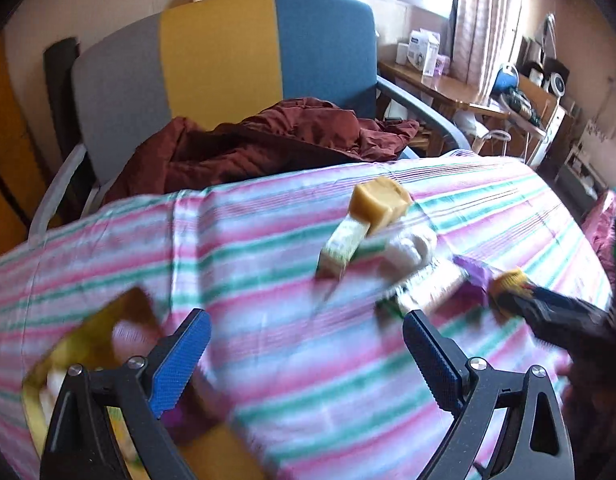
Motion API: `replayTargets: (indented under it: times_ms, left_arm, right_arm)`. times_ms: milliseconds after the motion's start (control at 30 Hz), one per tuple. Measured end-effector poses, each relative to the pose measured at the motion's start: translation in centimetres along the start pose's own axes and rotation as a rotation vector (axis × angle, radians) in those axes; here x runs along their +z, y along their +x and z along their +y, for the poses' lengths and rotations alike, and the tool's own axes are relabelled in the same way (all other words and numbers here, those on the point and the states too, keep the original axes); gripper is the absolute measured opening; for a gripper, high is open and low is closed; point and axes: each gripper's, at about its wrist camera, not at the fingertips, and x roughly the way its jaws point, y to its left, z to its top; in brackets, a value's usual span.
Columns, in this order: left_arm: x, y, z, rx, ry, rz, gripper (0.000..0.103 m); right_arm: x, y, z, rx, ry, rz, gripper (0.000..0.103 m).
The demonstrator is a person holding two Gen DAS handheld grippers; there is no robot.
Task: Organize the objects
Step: 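Grasp the green-and-white medicine box with the left tool while the right tool grasps a yellow sponge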
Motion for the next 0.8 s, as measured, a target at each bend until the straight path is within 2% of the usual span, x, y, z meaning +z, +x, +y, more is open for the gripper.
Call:
replayTargets:
  times_ms: [133, 267, 433, 533, 567, 633, 667, 700, 800]
  left_arm:
    - [2.9, 4.5, -1.3, 0.019, 0.065, 0.038, 0.094]
    - [4.4, 9.0, -2.1, 0.040, 0.112, 0.078, 0.093]
    - [5.3, 12.9, -3.0, 0.027, 0.131, 0.099, 0.092]
    - [5.5, 14.8, -3.8, 0.035, 0.175, 0.103, 0.090]
    - [5.4, 15.7, -3.8, 0.035, 0.180, 0.121, 0.084]
    - [5.1, 17.1, -3.5, 0.011, 0.165, 0.166, 0.055]
    - [5.0, 17.3, -2.9, -0.022, 0.132, 0.168, 0.045]
    - [5.0, 17.1, -2.6, -0.028, 0.114, 0.153, 0.030]
    - [4.5, 16.2, -1.3, -0.067, 0.039, 0.171, 0.030]
  right_arm:
    - [-0.2, 0.1, 0.3, 0.029, -0.008, 0.016, 0.090]
    - [-0.3, 0.3, 0.3, 0.048, 0.003, 0.029, 0.090]
    - [-0.3, 0.6, -0.1, 0.061, 0.024, 0.045, 0.090]
    - [-0.4, 0.9, -0.1, 0.055, 0.026, 0.058, 0.090]
    - [-0.4, 1.0, 0.0, 0.052, 0.024, 0.062, 0.090]
    - [-0.4, 1.2, 0.1, 0.044, 0.020, 0.065, 0.090]
    - [-0.4, 1.1, 0.1, 0.040, 0.018, 0.062, 0.090]
    - [-0.4, 1.0, 0.1, 0.034, 0.017, 0.056, 0.090]
    - [0.3, 0.5, 0.2, 0.049, 0.025, 0.039, 0.090]
